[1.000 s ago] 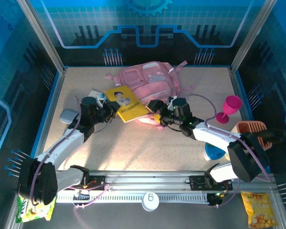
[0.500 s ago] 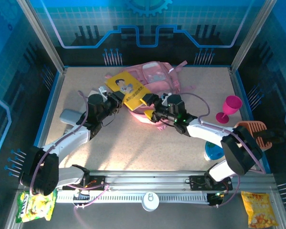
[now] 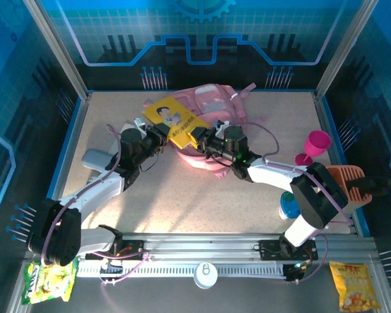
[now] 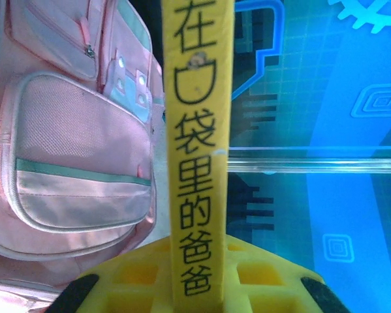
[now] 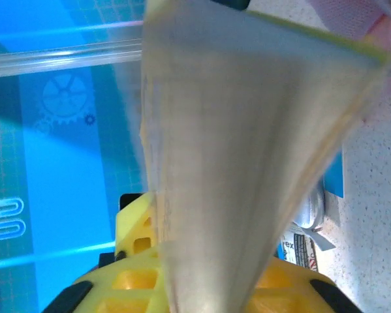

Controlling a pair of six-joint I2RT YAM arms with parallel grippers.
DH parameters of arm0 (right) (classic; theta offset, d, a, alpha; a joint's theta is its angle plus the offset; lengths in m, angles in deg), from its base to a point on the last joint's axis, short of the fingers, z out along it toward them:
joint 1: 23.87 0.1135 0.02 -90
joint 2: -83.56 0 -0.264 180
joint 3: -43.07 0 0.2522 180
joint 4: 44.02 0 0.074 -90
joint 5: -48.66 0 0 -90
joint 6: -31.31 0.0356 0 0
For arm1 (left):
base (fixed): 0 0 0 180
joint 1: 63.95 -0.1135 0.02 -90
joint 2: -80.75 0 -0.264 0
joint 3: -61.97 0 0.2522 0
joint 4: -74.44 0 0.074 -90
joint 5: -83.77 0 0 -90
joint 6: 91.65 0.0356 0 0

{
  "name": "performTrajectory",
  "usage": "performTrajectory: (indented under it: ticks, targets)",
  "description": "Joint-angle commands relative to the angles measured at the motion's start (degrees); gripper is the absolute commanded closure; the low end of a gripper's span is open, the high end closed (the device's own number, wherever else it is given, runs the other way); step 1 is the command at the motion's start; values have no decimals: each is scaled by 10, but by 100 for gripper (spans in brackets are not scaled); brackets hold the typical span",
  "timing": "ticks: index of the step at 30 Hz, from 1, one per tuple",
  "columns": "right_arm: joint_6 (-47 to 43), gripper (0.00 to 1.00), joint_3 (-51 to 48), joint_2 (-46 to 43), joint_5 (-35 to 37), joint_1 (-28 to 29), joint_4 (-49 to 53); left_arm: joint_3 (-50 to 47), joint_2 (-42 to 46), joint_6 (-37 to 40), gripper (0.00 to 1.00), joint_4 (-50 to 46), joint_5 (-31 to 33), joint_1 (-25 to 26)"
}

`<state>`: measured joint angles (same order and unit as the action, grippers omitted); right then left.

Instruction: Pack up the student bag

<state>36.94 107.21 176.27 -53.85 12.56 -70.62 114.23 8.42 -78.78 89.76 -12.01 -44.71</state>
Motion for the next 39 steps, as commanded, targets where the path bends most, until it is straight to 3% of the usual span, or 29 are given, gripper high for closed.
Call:
performTrajectory:
  ticks: [1, 4, 7, 11, 15, 18, 25, 32, 39]
  targets:
    - [-15, 90, 3, 6, 7, -5, -18, 22, 6, 16, 72, 13, -1, 4]
    - [-48, 95, -18, -15, 8, -17, -1, 37, 2, 64, 47, -38, -10, 4]
    - [-100, 97, -30, -50, 11, -37, 33, 67, -10, 148, 33, -107, -27, 8]
    - [-201, 97, -36, -125, 25, -74, 151, 131, -42, 295, 23, -239, -19, 30]
    - [-323, 97, -6, -207, 72, -107, 369, 223, -102, 405, 20, -374, 19, 56]
    - [-393, 97, 23, -257, 127, -126, 511, 275, -143, 466, 16, -419, 34, 76]
    - [-453, 97, 35, -348, 190, -180, 666, 387, -254, 606, 15, -468, 33, 114]
    - [-455, 97, 25, -393, 179, -221, 700, 519, -391, 727, 26, -547, 119, 159]
    - [-459, 98, 32, -406, 175, -238, 726, 608, -478, 797, 33, -615, 176, 178]
